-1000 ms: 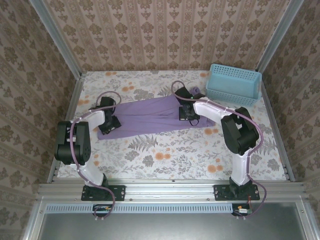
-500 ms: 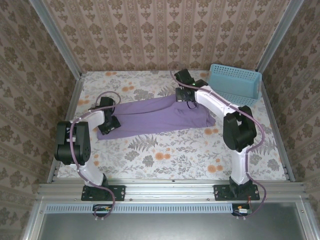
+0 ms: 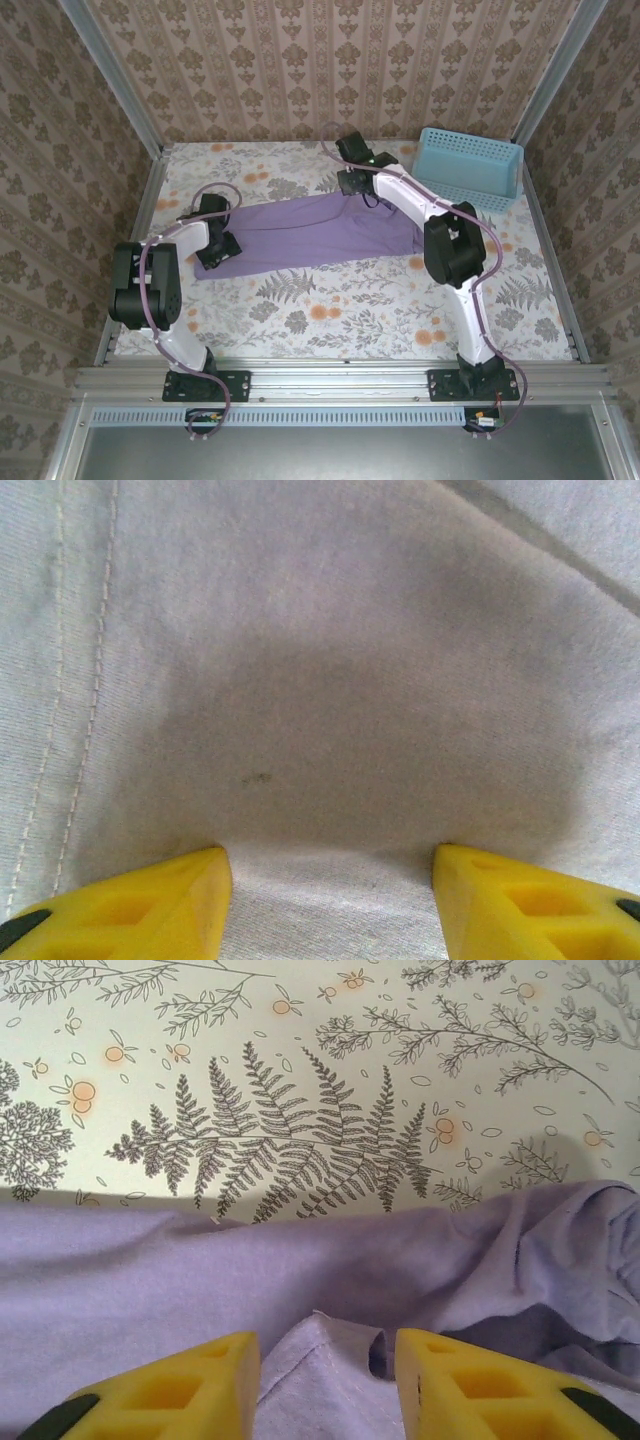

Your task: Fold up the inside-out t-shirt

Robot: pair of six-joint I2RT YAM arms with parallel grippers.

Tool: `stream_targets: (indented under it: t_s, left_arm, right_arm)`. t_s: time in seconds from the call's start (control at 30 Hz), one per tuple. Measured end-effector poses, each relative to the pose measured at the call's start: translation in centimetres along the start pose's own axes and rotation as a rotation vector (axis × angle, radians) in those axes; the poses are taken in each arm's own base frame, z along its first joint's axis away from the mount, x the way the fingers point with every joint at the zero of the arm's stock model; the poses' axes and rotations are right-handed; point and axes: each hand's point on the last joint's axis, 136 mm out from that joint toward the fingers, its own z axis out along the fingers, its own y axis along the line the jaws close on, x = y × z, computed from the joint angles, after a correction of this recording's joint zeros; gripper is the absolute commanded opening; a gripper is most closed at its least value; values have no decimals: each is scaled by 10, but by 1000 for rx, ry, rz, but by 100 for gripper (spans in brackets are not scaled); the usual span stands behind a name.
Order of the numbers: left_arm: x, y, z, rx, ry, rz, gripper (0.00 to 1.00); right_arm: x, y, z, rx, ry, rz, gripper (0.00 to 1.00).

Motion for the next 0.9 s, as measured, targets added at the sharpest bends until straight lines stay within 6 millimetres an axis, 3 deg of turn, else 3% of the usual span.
stream_targets:
  t_s: [0.27,0.43,0.6,0.77,0.9]
  left_arm:
    - [0,0,0,-1,0,0,58]
    - [0,0,0,-1,0,0,58]
    - [1,1,0,-2,-1,0,58]
    - [2,2,0,-4,-1,0,58]
    - [2,2,0,-5,-1,0,58]
  right_arm:
    - [43,-31,-34,31,68,39,52]
    - [77,-51,-21,80,152,79,55]
    - [94,-60,-6,102,206,110,56]
    - [102,-58,15,76,247,147,41]
    - [91,-53,31,42,242,168,21]
